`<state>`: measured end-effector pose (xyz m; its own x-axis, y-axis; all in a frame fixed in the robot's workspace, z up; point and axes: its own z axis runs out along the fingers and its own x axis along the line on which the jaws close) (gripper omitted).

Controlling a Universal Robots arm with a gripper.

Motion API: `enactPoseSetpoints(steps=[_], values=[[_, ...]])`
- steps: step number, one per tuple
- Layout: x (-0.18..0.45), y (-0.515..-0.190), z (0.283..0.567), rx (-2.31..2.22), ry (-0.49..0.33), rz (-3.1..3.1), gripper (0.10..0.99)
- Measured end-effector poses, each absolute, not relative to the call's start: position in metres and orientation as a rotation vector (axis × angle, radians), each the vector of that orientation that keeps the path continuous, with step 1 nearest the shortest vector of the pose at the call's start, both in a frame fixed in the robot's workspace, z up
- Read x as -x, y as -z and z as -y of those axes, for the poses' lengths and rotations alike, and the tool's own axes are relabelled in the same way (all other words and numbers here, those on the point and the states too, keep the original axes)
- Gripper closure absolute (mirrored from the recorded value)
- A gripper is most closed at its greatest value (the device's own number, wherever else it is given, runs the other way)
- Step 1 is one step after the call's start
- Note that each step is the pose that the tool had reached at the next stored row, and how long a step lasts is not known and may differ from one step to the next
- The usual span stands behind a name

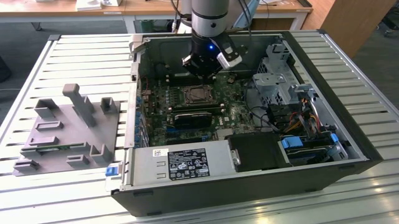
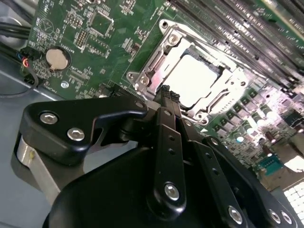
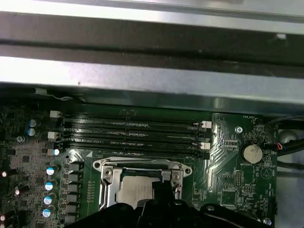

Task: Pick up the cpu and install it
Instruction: 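Install the second cpu locking lever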

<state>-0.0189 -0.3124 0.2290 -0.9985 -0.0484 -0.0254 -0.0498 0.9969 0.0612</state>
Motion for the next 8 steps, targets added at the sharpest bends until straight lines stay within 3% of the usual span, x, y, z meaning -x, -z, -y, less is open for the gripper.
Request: enactPoseSetpoints(steps=[8], values=[[0.019, -0.242, 0.316, 0.076, -0.097, -3.12, 0.98]])
